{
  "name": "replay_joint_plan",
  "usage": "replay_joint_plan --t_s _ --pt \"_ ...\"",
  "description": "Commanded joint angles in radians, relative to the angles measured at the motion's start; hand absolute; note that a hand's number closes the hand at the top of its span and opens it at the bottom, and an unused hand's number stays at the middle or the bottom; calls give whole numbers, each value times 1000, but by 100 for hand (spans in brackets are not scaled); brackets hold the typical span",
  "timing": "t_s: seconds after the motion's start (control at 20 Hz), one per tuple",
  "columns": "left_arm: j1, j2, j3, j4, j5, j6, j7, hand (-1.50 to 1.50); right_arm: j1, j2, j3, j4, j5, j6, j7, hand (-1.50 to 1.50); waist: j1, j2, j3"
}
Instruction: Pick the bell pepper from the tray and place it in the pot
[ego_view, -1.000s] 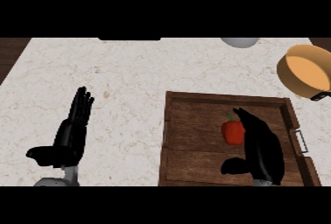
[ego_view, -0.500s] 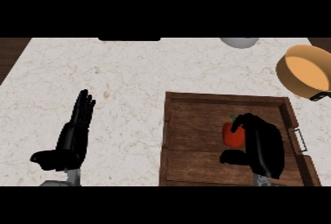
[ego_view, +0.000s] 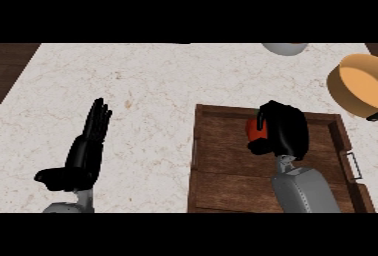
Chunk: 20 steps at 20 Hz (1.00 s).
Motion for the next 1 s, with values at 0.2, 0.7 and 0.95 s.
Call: replay_joint_plan --t_s 0.2,0.7,0.95 --pt "-12 -12 -10 3 -15 4 -3 0 -560 -41 -209 438 -70 93 12 150 13 4 4" --pt "-30 5 42 35 11 -24 22 0 -784 -64 -182 567 102 -78 140 150 -27 -7 3" --pt "-44 -44 19 66 -44 33 -9 0 -823 -149 -256 625 101 -110 168 150 -34 -5 4"
